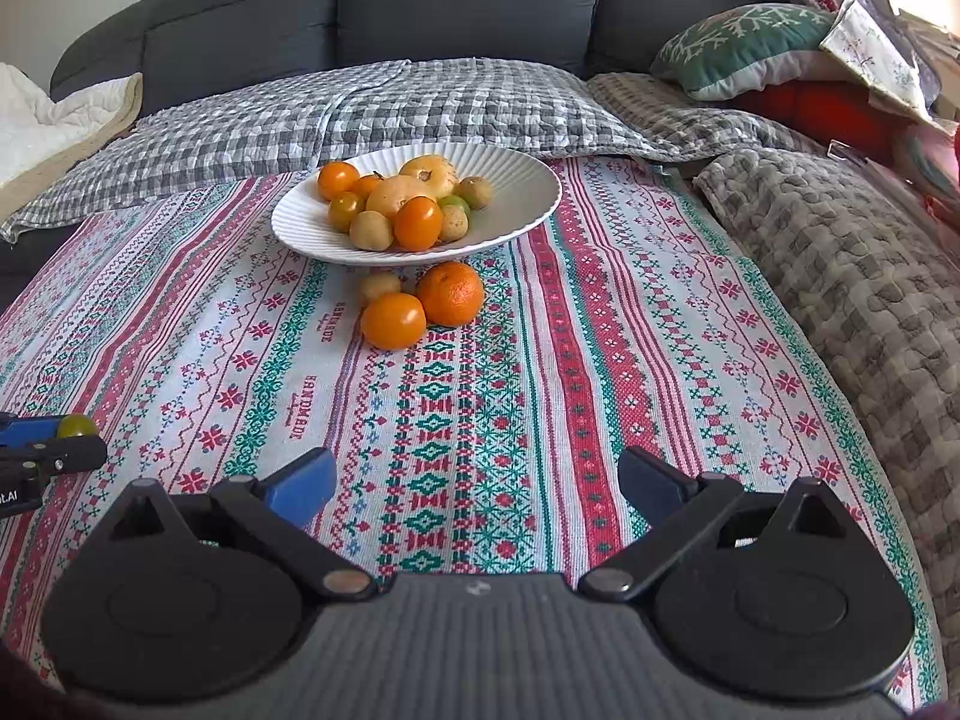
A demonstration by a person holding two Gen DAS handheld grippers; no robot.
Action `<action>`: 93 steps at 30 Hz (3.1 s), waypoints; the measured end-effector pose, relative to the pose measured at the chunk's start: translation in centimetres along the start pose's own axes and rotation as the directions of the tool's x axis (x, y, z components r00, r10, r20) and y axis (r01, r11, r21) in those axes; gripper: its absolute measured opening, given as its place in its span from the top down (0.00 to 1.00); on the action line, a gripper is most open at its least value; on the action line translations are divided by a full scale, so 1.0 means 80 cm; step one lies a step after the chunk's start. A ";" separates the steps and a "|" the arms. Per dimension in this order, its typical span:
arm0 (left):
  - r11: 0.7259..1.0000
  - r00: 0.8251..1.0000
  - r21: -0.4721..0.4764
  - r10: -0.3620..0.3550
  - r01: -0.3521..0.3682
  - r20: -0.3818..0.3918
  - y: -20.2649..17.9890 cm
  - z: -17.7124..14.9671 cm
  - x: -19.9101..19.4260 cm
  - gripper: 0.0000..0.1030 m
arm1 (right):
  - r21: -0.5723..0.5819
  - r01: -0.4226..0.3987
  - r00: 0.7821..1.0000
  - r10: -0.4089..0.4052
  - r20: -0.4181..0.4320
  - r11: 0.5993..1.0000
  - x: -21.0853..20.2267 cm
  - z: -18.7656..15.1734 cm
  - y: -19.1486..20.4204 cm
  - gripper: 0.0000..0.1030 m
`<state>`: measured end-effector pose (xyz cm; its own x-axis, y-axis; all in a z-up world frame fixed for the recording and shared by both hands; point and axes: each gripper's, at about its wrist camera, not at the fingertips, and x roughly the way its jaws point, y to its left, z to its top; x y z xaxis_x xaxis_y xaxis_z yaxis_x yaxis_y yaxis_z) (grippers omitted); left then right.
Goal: Organize fruits
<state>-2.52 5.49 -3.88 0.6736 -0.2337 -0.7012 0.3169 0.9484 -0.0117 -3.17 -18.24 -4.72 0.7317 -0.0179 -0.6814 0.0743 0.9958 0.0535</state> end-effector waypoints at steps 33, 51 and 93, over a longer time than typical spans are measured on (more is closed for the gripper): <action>0.996 0.995 0.035 -0.082 0.084 -0.048 -0.061 0.036 0.055 0.85 | -0.113 -0.101 0.995 0.101 -0.007 0.988 0.078 0.043 0.032 0.58; 0.996 0.995 0.030 -0.083 0.085 -0.057 -0.061 0.039 0.057 0.85 | -0.082 -0.186 0.982 0.183 -0.043 0.979 0.069 0.042 0.021 0.65; 0.996 0.996 -0.013 -0.092 0.092 -0.012 -0.063 0.077 0.057 0.85 | 0.022 -0.171 0.982 0.169 0.085 0.985 0.011 0.063 -0.029 0.70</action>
<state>3.04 -1.70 -2.60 0.6335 -0.3171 -0.7058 0.3685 0.9257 -0.0852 0.73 -21.00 -1.79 0.7889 0.1428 -0.5977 -0.0374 0.9820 0.1853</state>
